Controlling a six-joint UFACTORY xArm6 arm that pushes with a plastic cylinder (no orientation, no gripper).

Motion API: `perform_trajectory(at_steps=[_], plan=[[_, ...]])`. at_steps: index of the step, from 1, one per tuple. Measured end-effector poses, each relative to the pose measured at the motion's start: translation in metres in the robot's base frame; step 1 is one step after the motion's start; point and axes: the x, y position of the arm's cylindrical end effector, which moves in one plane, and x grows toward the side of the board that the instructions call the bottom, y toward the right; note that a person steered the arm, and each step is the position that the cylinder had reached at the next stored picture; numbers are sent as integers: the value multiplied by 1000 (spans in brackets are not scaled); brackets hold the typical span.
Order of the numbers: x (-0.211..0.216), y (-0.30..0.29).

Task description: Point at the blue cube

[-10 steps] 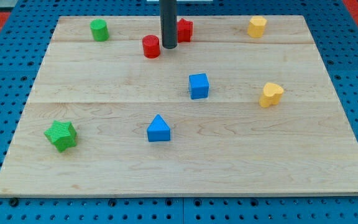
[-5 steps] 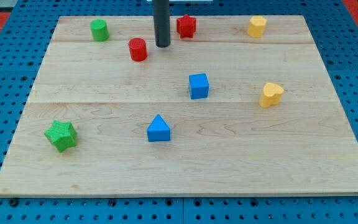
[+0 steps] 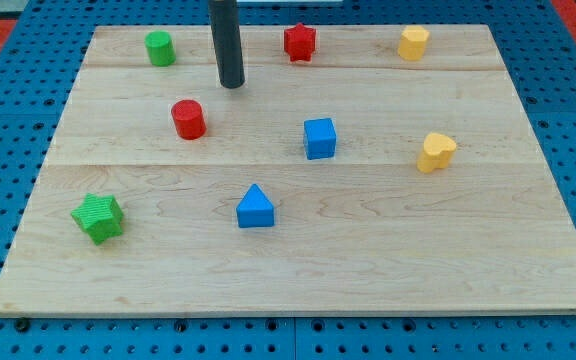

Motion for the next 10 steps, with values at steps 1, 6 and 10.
perform_trajectory(at_steps=[1,6,10], plan=[[84,0],[92,20],[75,17]])
